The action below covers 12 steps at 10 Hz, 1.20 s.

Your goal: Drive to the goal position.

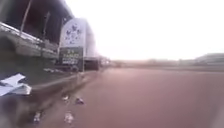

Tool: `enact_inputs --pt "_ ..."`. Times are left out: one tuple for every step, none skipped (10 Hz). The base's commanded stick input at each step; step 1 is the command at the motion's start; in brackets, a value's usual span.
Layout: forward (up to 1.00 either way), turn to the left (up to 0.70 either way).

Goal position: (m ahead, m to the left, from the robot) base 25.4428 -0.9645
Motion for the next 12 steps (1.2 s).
enact_inputs --pt "0.7 -0.29" --pt "0.7 -0.28" --pt "0.7 -0.13" --pt "0.7 0.0" --pt "0.7 0.0" --pt "0.7 0.0" --pt "0.7 -0.24" --pt "0.7 -0.35" --pt "0.7 -0.31" --pt "0.7 -0.08" --pt "0.7 0.0" --pt "0.7 0.0"
